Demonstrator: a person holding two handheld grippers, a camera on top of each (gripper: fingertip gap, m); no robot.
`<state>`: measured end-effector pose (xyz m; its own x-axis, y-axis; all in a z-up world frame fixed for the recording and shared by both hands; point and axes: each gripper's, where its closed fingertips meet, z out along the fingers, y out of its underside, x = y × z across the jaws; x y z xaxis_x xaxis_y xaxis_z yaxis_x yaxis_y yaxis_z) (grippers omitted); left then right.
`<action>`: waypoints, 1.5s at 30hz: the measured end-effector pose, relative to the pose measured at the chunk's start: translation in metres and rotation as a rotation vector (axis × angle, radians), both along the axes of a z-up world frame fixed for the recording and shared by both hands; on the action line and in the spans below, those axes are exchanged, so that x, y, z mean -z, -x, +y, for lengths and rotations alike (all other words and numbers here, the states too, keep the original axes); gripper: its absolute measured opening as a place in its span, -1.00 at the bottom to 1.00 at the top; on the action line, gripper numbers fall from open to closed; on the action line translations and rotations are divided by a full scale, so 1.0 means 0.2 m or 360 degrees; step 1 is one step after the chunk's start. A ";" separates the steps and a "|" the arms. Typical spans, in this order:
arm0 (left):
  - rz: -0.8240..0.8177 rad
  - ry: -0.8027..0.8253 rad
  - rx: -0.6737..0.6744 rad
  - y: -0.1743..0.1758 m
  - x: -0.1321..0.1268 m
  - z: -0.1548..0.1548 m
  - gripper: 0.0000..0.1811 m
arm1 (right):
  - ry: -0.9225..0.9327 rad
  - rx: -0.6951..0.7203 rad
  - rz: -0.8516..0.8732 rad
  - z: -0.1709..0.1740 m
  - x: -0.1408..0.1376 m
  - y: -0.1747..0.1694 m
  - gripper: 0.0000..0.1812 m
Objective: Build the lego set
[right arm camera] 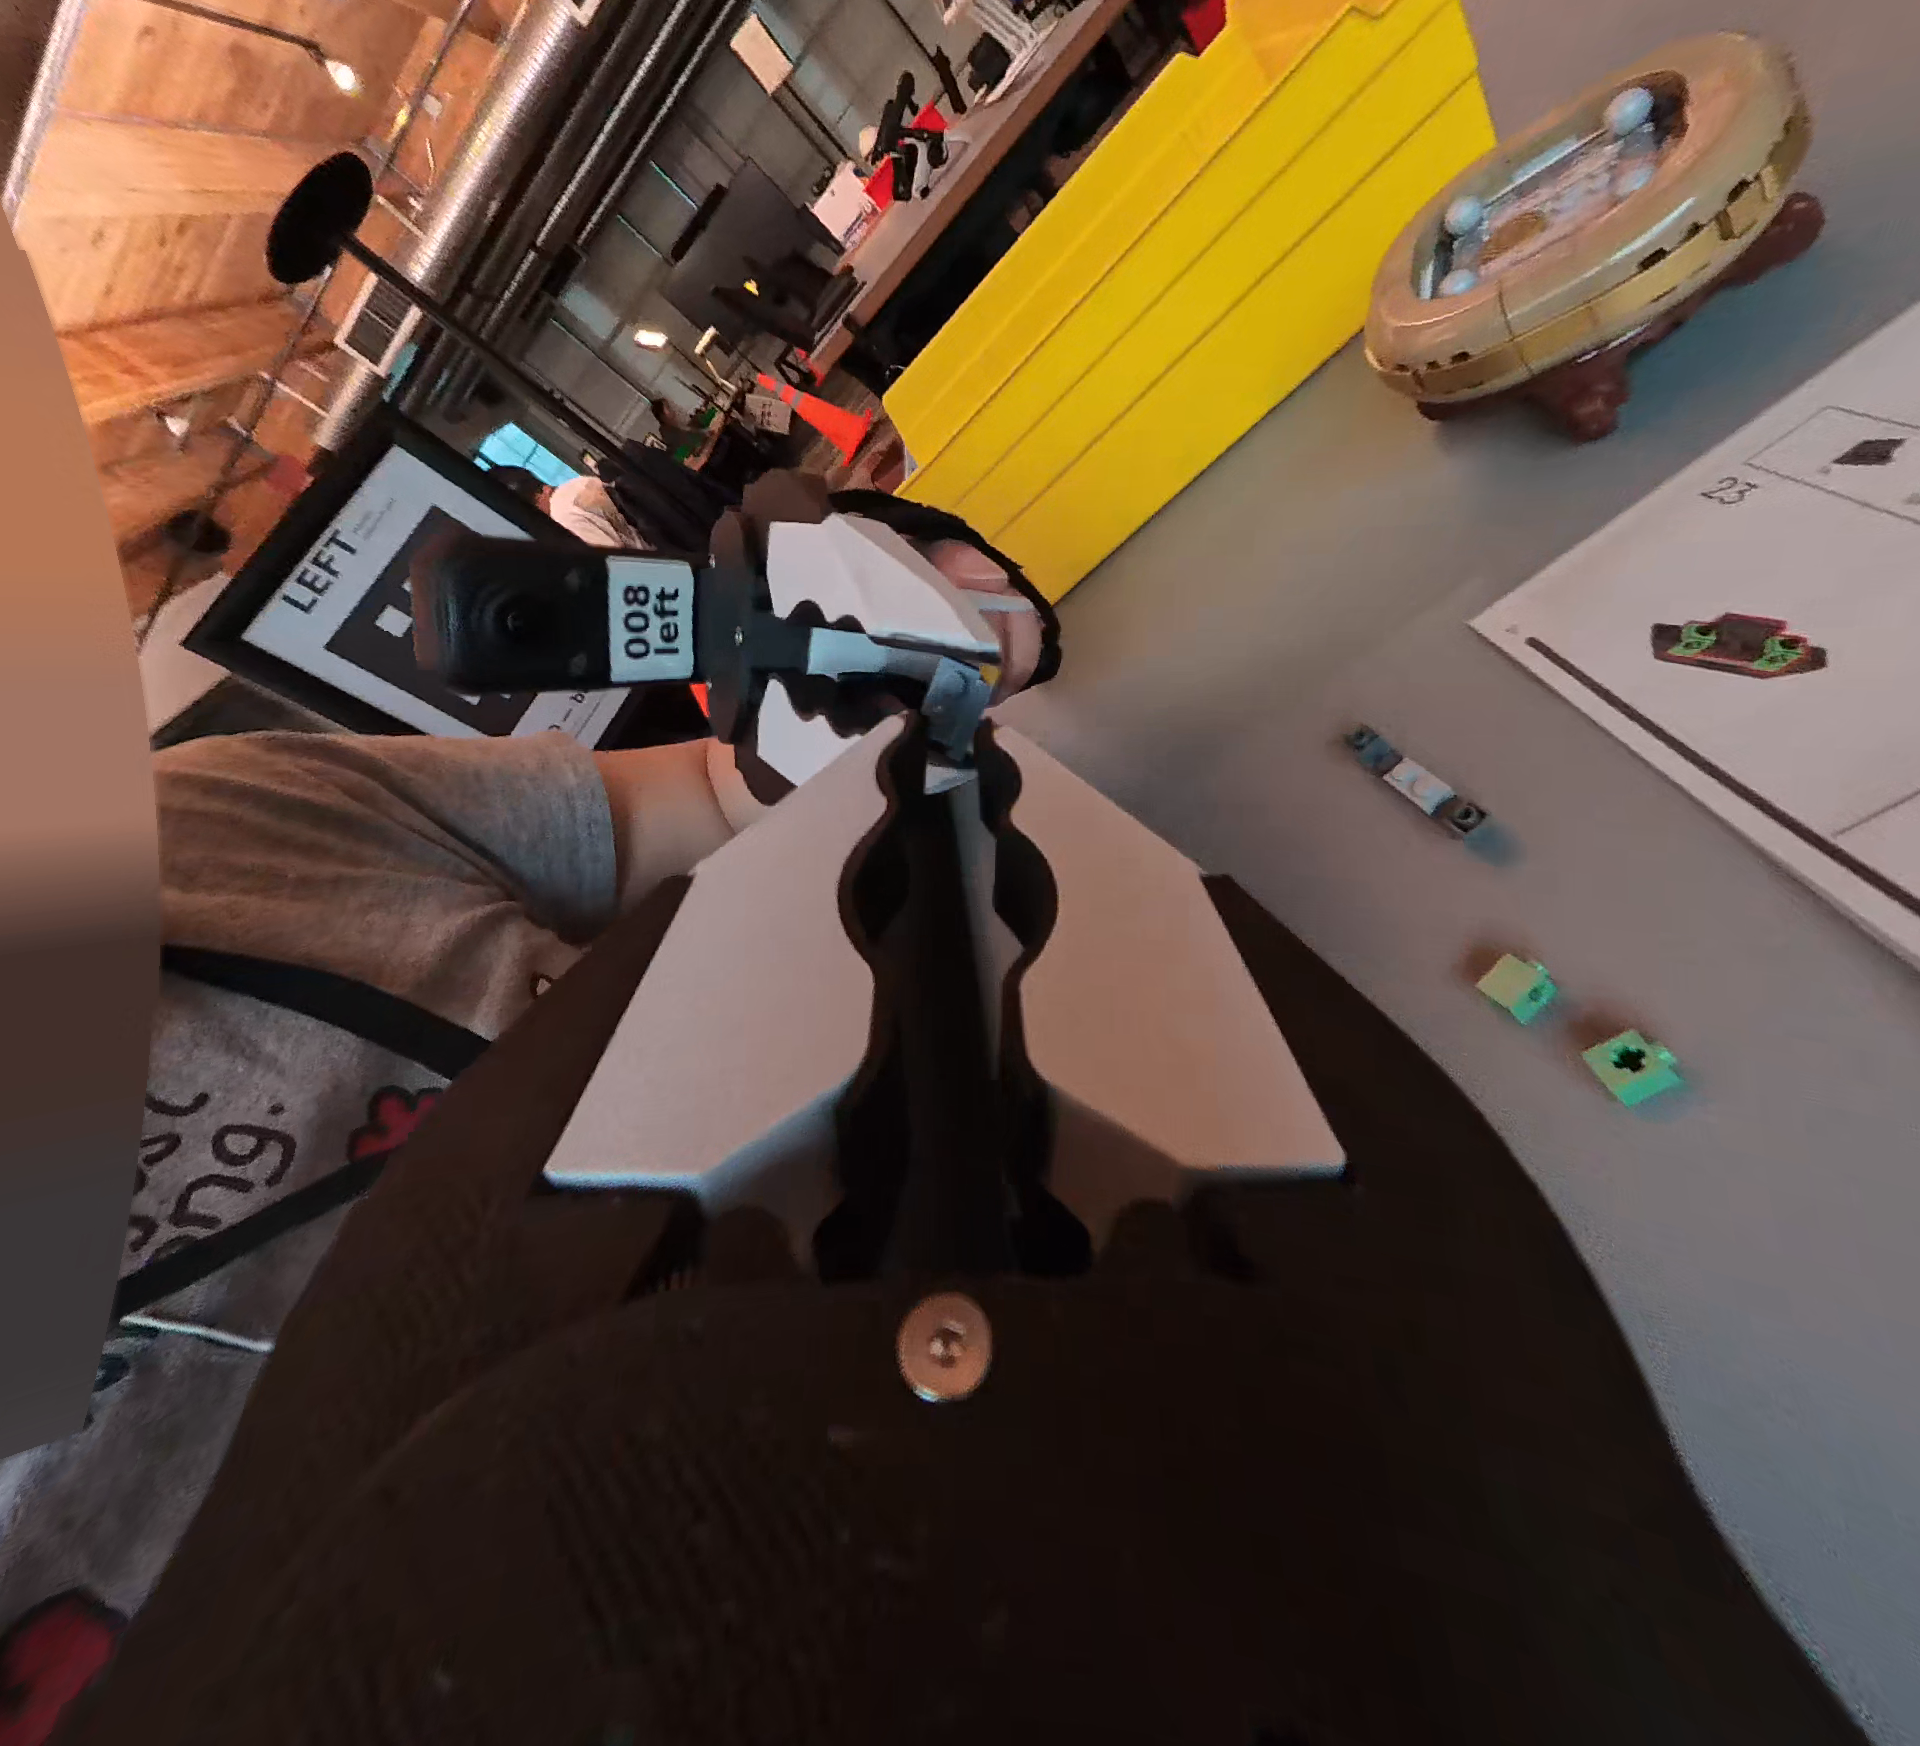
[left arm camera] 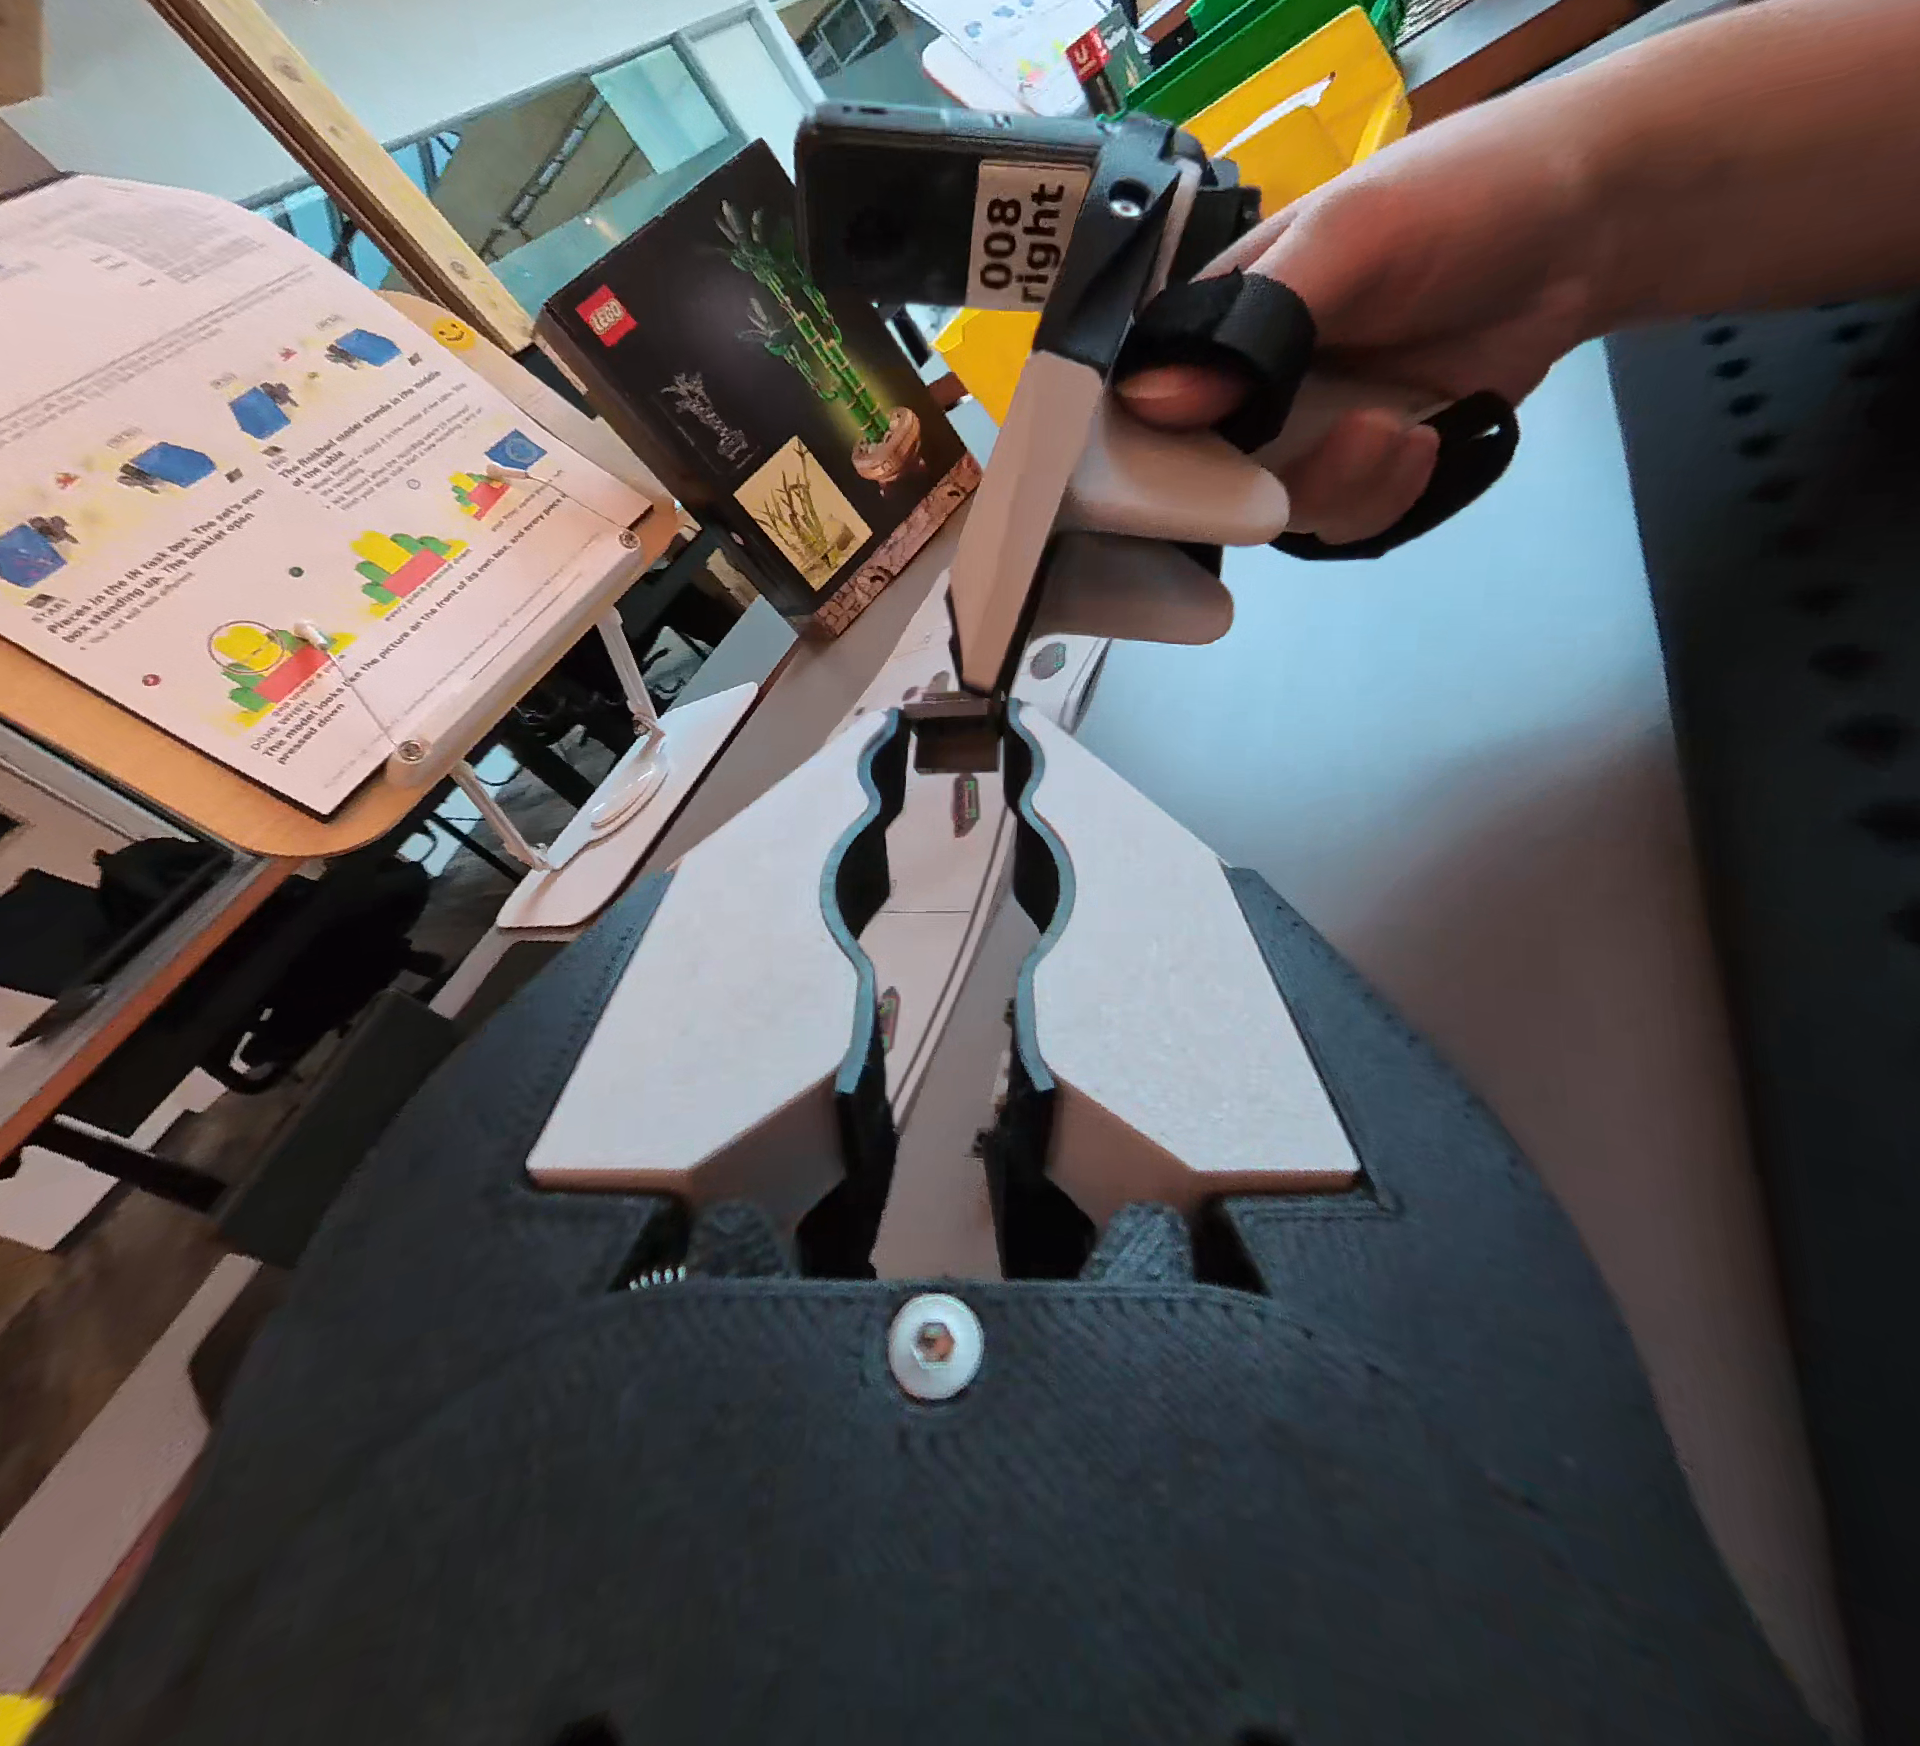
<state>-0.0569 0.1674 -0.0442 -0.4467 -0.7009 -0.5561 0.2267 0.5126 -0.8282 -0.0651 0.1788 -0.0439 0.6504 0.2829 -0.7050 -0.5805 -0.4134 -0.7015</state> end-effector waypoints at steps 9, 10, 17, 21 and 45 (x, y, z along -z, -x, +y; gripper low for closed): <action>-0.0079 -0.0095 -0.0025 0.01 0.00 -0.01 -0.82 | -0.0038 -0.0019 0.0212 0.00 0.00 -0.01 -0.98; -0.0089 -0.0117 -0.0031 0.00 0.00 -0.01 -0.82 | -0.0030 -0.0018 0.0209 0.00 0.01 -0.01 -0.99; 0.0006 -0.0202 -0.0087 -0.02 0.06 0.06 -0.55 | -0.0037 0.0150 0.0109 -0.03 0.01 -0.13 -1.00; 0.0430 -0.0001 -0.0142 -0.08 0.18 0.21 -0.65 | -0.0010 0.0300 0.0009 -0.12 0.05 -0.27 -1.00; 0.1198 0.0063 -0.0205 -0.09 0.59 0.27 -0.84 | 0.0124 0.0265 -0.0240 -0.15 0.15 -0.24 -1.00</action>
